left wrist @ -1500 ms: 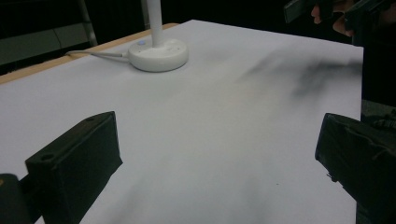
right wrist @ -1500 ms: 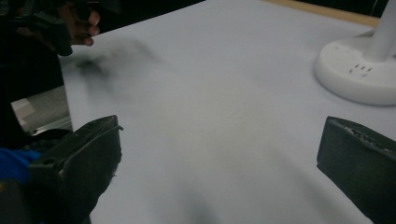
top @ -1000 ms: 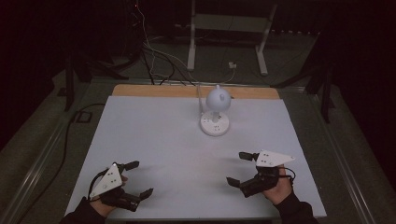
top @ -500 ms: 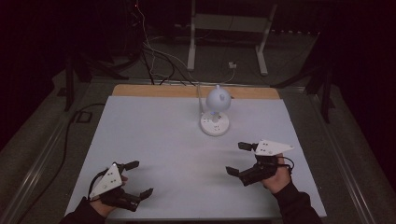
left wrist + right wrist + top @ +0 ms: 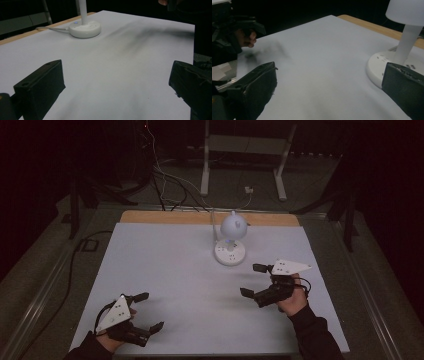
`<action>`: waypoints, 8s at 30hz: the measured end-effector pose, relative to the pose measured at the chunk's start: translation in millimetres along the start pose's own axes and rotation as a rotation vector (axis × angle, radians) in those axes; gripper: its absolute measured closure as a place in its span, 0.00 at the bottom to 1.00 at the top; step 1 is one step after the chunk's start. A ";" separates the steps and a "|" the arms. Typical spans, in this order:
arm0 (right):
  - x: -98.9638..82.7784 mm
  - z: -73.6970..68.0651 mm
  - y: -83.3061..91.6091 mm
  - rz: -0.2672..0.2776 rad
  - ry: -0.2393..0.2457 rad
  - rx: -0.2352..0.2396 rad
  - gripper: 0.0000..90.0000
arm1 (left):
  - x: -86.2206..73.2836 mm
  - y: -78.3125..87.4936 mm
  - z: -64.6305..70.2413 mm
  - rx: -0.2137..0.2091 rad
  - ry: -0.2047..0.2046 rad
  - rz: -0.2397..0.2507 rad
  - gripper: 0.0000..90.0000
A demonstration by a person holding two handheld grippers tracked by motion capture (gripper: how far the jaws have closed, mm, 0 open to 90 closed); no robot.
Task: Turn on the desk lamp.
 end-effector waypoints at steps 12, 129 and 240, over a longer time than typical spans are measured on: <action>7.3 21.1 -13.1 0.007 0.000 -0.002 0.00 | -0.4 -0.5 0.3 -0.001 0.004 -0.003 0.01; -67.5 138.6 -97.7 -0.199 -0.160 -0.272 1.00 | -0.8 0.4 1.6 -0.012 0.001 -0.005 0.01; -70.3 135.8 -100.1 -0.177 -0.134 -0.309 1.00 | -1.7 -0.5 2.0 -0.017 0.001 -0.014 0.01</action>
Point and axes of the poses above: each handheld gripper's, and its own axes: y roughly backward along the jaws, x roughly out of its top, z roughly to its right, the point moved 5 cm from there along -y, roughly forward along the jaws, and after that the axes turned 14 degrees about y, right-handed, at the moved point
